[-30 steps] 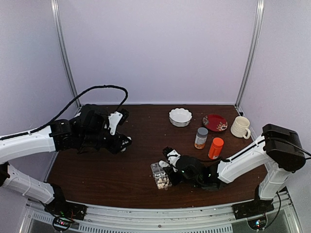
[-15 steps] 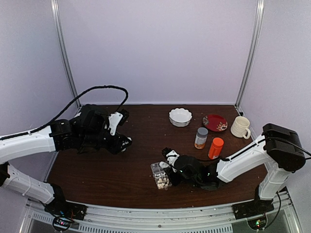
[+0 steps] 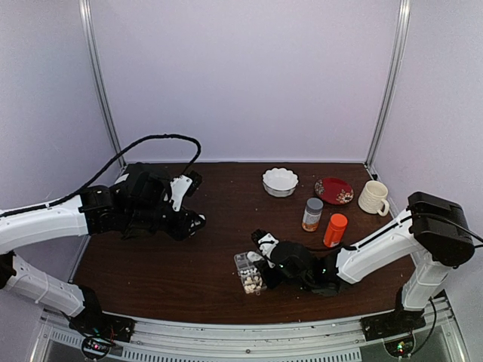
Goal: Sort the pills into containers
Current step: Pour the pill into the compartment of the pill container.
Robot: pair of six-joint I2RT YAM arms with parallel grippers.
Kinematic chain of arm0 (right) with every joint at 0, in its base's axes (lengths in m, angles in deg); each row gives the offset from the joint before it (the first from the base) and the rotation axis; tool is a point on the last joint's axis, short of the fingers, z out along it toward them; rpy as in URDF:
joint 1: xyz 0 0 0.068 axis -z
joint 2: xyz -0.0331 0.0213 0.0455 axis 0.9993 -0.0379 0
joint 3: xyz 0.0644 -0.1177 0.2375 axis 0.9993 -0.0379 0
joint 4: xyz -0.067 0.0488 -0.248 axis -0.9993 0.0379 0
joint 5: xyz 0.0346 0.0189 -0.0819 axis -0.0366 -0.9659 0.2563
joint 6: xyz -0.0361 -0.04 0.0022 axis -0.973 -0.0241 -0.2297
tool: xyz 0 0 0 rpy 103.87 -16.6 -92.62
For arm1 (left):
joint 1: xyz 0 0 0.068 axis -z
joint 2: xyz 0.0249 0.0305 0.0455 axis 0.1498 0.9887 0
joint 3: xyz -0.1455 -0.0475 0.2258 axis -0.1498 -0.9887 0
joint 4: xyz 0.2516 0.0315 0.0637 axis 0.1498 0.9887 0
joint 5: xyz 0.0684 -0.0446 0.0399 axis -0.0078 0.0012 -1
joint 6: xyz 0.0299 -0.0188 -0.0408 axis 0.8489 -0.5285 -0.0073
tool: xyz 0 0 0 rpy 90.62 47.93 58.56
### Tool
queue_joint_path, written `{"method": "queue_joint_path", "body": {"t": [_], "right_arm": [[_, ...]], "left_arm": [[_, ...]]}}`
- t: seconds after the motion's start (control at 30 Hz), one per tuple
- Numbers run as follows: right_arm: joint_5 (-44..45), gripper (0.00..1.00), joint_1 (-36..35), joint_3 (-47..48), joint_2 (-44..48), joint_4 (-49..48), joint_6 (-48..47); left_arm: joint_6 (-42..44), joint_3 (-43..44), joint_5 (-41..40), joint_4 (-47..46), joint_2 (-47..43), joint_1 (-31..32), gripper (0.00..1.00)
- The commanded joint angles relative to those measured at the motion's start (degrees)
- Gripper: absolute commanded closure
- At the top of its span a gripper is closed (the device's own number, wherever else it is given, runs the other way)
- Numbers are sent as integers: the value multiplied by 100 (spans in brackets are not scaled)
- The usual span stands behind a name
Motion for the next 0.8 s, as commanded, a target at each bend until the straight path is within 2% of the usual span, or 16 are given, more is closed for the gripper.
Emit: {"method": "queue_joint_path", "body": {"t": [0.0, 0.07, 0.13, 0.23, 0.33, 0.43, 0.53, 0.63, 0.73, 0.77], "right_arm": [[-13, 100, 33, -92, 98, -229, 100], [80, 100, 43, -83, 84, -207, 138], [94, 100, 38, 178, 12, 298, 79], [7, 100, 37, -99, 119, -223, 96], [129, 100, 44, 147, 53, 245, 77], [92, 100, 44, -37, 125, -117, 101], [212, 100, 51, 261, 51, 476, 85], [117, 100, 53, -158, 242, -264, 103], [167, 100, 53, 200, 152, 417, 51], [120, 100, 55, 172, 177, 300, 36]], "left_arm": [[-4, 162, 99, -107, 26, -18, 100], [-4, 163, 98, -91, 16, -21, 100], [-11, 158, 92, -87, 2, -17, 100], [-13, 169, 100, -89, 7, -18, 100], [-21, 162, 109, -85, -7, -19, 100], [-14, 162, 109, -88, 0, -19, 100], [-20, 153, 122, -88, -16, -20, 100], [-22, 153, 127, -82, -15, -23, 100], [-28, 145, 134, -87, -18, -20, 100], [-30, 144, 133, -89, -17, -17, 100]]}}
